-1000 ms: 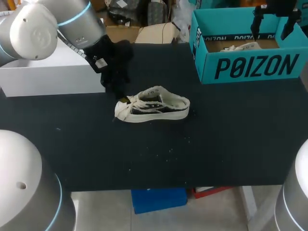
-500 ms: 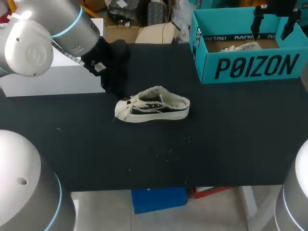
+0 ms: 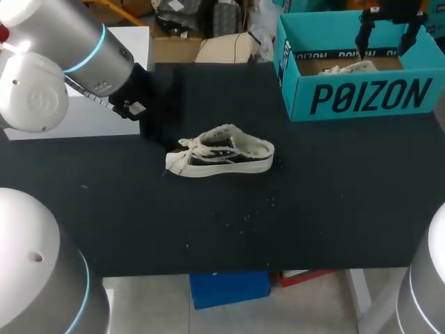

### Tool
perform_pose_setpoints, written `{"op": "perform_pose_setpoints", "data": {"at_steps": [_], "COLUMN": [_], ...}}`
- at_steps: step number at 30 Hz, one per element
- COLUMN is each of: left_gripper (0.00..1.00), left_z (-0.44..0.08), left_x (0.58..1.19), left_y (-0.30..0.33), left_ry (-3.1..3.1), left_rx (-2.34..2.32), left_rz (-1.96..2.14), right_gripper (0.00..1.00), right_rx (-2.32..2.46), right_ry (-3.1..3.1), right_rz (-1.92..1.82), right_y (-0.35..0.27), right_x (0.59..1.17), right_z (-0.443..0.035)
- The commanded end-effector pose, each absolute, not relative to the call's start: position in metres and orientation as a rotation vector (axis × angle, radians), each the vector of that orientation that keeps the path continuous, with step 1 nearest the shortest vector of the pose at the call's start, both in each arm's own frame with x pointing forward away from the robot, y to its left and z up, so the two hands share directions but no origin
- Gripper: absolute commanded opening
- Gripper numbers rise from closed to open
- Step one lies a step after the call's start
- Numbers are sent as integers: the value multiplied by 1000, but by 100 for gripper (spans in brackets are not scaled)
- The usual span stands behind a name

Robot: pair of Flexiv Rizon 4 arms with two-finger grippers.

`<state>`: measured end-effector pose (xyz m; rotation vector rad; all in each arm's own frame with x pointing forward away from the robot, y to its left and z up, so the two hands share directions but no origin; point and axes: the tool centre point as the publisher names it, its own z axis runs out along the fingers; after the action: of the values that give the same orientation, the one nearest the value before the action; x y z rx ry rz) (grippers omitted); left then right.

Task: Take the shoe out of the shoebox, open the shoe tongue, remove and reinsert the insole, then place the shoe into the shoebox

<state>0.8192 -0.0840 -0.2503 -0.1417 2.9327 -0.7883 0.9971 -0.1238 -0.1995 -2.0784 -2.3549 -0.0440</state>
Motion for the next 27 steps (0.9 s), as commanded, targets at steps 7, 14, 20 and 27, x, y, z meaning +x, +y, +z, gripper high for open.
{"op": "perform_pose_setpoints", "data": {"at_steps": [7, 14, 20, 27], "left_gripper": [100, 100, 100, 100], "left_z": [-252, -252, -252, -252], "left_x": [819, 819, 819, 819], "left_y": [-84, -84, -84, -84], "left_ry": [2929, 2929, 2929, 2929], "left_rx": [-139, -139, -139, -139], "left_rz": [-793, -793, -793, -793], "right_gripper": [100, 100, 100, 100], "right_rx": [-1456, -1456, -1456, -966], "right_ry": [-2969, -2969, -2969, -3351], "right_rz": [-128, -128, -128, -177], "right_y": [-84, -84, -84, -68], "right_x": [957, 957, 957, 941], "right_z": [-207, -207, -207, -201]}}
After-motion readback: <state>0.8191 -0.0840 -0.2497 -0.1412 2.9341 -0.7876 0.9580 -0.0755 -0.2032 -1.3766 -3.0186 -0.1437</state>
